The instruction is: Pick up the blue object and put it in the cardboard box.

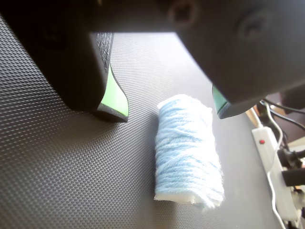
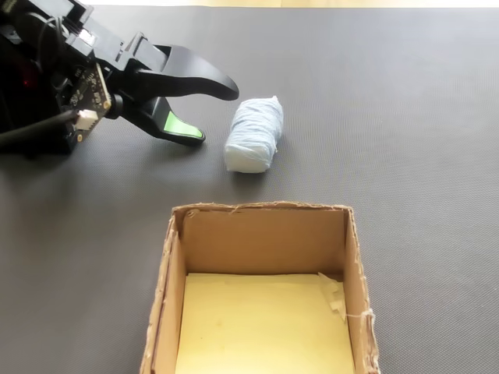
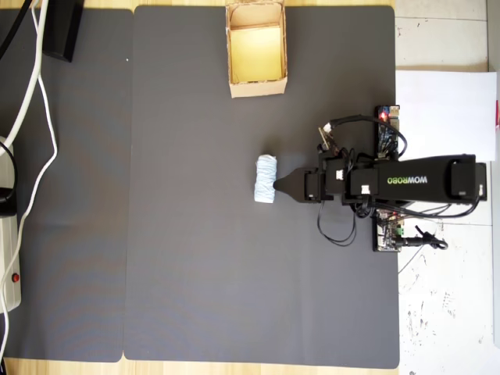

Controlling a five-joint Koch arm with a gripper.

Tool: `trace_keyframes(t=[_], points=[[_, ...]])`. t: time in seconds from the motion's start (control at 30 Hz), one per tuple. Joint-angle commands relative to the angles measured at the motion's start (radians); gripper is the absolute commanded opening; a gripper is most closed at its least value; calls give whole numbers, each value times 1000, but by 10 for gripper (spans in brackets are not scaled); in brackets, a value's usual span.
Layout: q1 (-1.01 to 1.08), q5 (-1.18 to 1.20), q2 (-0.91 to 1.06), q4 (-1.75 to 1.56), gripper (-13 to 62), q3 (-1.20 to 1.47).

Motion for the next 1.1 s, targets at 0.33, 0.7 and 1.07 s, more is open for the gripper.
trace_keyframes(t=[0.33, 0.7, 1.07], points=[[0, 14, 91, 101, 346, 40], [-5, 12, 91, 103, 346, 40], [-15, 8, 92, 34, 346, 40]])
